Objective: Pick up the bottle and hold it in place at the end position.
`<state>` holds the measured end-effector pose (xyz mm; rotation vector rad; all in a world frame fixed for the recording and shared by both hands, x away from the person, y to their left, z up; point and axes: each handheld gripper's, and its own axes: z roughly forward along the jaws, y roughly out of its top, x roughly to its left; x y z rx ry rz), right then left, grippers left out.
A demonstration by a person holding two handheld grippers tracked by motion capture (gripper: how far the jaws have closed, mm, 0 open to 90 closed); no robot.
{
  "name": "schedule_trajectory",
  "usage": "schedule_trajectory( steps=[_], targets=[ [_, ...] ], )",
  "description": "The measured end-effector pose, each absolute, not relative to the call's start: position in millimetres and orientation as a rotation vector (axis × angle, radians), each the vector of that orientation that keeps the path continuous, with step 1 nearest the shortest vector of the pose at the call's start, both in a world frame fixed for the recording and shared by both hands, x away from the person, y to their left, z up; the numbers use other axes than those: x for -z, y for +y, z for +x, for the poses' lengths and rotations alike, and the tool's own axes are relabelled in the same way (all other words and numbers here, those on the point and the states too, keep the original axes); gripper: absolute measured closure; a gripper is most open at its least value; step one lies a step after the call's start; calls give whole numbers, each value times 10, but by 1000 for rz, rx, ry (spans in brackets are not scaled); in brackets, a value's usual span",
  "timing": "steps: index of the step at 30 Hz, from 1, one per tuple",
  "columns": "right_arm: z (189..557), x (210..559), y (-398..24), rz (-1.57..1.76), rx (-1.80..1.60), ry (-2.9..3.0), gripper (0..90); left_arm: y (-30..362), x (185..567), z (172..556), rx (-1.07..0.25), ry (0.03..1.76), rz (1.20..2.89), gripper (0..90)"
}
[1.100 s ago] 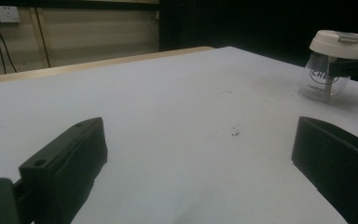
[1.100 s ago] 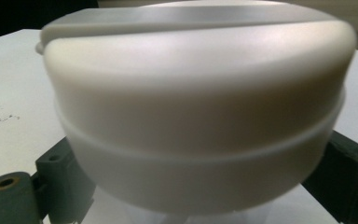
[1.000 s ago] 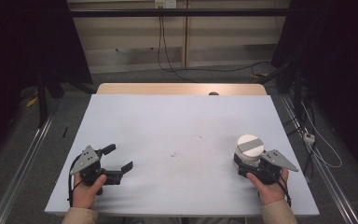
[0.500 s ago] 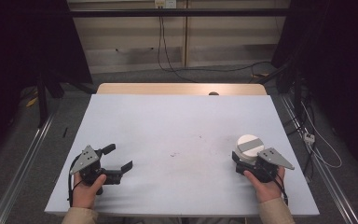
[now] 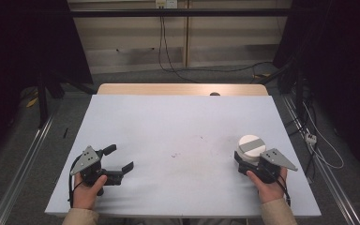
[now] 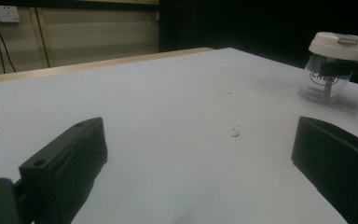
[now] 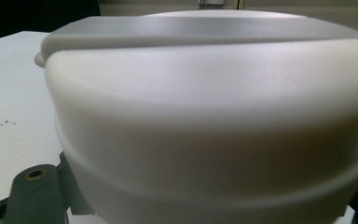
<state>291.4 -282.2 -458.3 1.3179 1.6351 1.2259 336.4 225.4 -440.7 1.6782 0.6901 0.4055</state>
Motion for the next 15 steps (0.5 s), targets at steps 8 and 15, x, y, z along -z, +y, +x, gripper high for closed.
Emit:
schedule_trajectory(
  steps=[8, 15],
  targets=[
    [2914, 4529, -2786, 1274, -1256, 1656, 183, 2257, 4406, 3366, -404, 691, 1675, 29],
    [2947, 4460, -2720, 1233, -1300, 1671, 183, 2257, 4408, 3370, -403, 693, 1672, 29]
  ],
)
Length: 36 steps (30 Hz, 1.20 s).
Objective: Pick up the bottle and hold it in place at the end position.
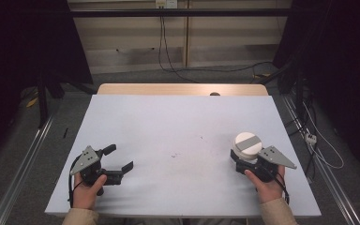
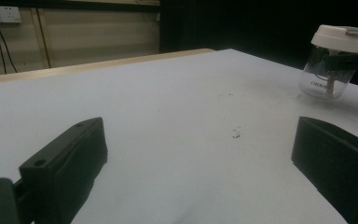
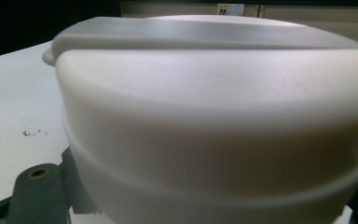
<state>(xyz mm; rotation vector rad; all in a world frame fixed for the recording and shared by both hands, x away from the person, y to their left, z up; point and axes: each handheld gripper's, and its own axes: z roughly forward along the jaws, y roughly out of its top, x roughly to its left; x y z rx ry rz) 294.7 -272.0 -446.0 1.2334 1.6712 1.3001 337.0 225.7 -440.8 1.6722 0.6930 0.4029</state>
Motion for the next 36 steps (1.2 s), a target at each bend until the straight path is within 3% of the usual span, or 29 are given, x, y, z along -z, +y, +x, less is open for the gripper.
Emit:
schedule_trajectory(
  steps=[36],
  targets=[
    [3282, 4366, -2431, 1173, -1345, 1760, 184, 2250, 4404, 3373, -411, 683, 1681, 33]
  ],
)
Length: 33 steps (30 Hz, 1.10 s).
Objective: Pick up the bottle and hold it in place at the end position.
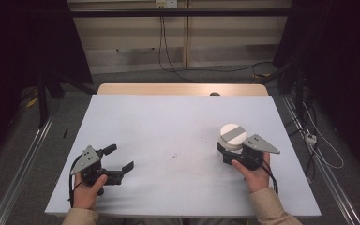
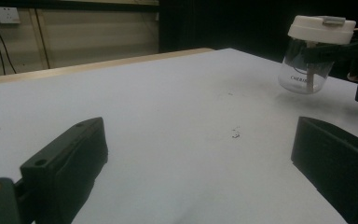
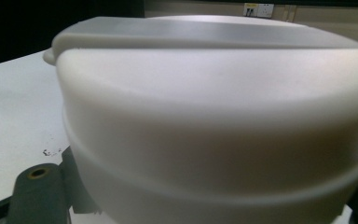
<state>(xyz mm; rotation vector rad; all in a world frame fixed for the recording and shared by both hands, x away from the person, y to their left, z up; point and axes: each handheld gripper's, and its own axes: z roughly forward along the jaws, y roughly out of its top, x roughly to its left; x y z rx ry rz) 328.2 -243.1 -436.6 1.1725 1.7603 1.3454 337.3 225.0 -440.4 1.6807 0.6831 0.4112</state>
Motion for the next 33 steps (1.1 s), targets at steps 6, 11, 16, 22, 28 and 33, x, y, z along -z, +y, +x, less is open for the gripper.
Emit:
schedule_trajectory(
  steps=[6, 11, 16, 22, 28, 33],
  targets=[
    [3313, 4357, -2389, 1161, -1355, 1770, 183, 2246, 4405, 3378, -408, 683, 1678, 34],
    [3353, 4353, -2345, 1149, -1360, 1779, 183, 2249, 4404, 3380, -409, 682, 1680, 33],
    [3386, 4351, -2301, 1142, -1360, 1791, 183, 2245, 4406, 3378, -405, 686, 1676, 33],
    [3430, 4352, -2241, 1134, -1367, 1800, 184, 2252, 4407, 3378, -407, 688, 1678, 34],
    [3463, 4359, -2190, 1135, -1374, 1803, 184, 2251, 4411, 3377, -403, 691, 1680, 33],
    [3499, 4362, -2143, 1118, -1370, 1818, 183, 2261, 4411, 3370, -407, 689, 1680, 34]
  ],
)
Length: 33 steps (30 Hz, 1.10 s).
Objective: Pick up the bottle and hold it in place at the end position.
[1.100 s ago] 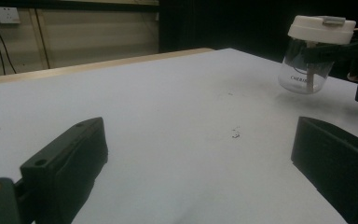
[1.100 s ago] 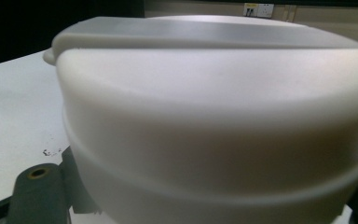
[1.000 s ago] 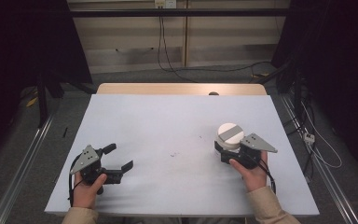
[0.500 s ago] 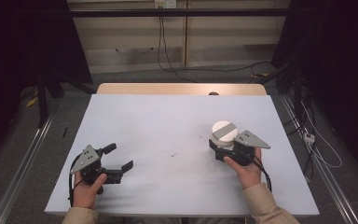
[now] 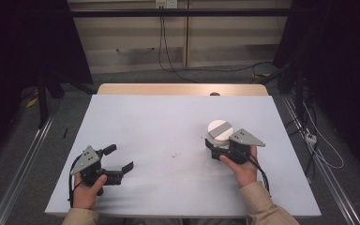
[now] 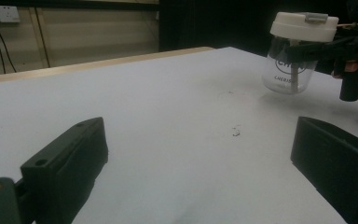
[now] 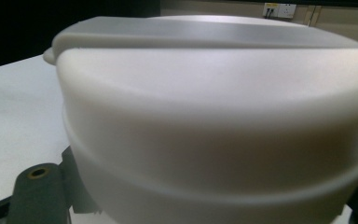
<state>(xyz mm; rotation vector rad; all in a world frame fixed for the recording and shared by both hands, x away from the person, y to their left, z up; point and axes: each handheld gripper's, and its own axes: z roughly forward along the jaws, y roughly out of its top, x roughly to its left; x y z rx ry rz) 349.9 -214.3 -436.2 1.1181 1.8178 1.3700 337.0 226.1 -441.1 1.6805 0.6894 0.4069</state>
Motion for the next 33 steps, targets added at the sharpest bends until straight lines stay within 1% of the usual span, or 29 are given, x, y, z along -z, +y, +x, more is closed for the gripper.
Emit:
schedule_trajectory(
  steps=[33],
  targets=[
    [3688, 4372, -1961, 1100, -1384, 1843, 184, 2278, 4406, 3364, -405, 689, 1673, 33]
  ],
)
